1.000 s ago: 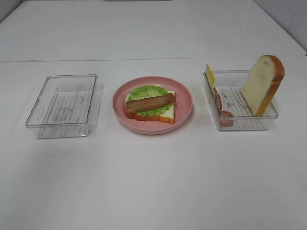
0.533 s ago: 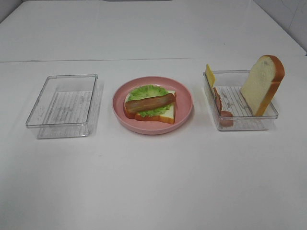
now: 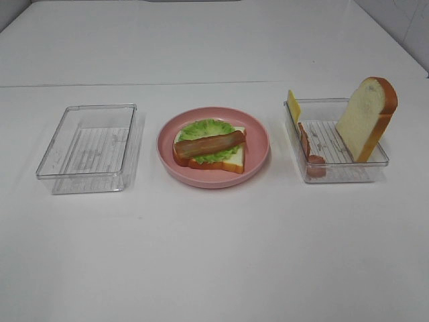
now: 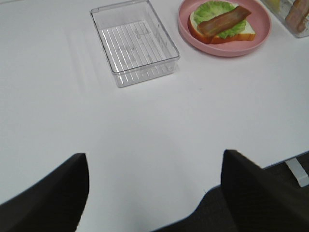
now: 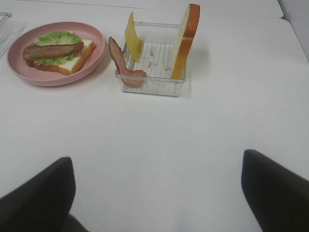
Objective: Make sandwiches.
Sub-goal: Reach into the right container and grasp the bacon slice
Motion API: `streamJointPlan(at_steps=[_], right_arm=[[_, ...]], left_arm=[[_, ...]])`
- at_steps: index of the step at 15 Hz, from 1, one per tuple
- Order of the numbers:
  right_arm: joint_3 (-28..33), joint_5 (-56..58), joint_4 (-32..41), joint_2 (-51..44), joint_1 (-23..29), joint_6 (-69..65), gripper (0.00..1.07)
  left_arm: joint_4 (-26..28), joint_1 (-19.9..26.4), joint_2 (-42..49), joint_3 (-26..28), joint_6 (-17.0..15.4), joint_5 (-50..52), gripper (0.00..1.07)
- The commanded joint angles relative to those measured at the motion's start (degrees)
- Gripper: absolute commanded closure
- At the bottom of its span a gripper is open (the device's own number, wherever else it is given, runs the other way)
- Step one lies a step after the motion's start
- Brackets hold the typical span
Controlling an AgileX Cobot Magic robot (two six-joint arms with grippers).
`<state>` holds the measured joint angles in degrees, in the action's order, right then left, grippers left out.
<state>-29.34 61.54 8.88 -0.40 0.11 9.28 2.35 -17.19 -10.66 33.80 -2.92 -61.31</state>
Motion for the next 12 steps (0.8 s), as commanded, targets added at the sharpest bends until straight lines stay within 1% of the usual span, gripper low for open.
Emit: streamJointPlan(at_steps=[1,3,4,5,9,12], right_arm=[[0.3,-0.4,0.2,-0.7,-0.1,0.3,0.2],[0.3,-0.4,0.2,-0.7,-0.1,0.3,0.2],[0.3,-0.4,0.5,-0.7,-0.1,0.3,0.2],[0.3,-0.4,1.0,-0.3,-0.1,0.3,0.2],[-0.5,-1.9,1.3,2.0,-0.1,-1.1,0.2],[-2.0,-8.4,2.1,9.7,-0.1,-1.7,0.2]], left_arm=[[0.3,-0.2,8.3,-2.1,0.3,0.3,0.34],[0.3,-0.2,12.7,-2.3,0.9,-0.3,0.34],[0.5,-0.2,12.1,-2.9,3.4,-1.9,0.34],[0.5,-0.1,12.2,-3.3,4.7,-1.2,0.34],[0.7,-0.1,12.1,-5.2,4.4,1.7,0.34],[0.7,-0.1,12.1,-5.2,4.4,1.7,0.34]])
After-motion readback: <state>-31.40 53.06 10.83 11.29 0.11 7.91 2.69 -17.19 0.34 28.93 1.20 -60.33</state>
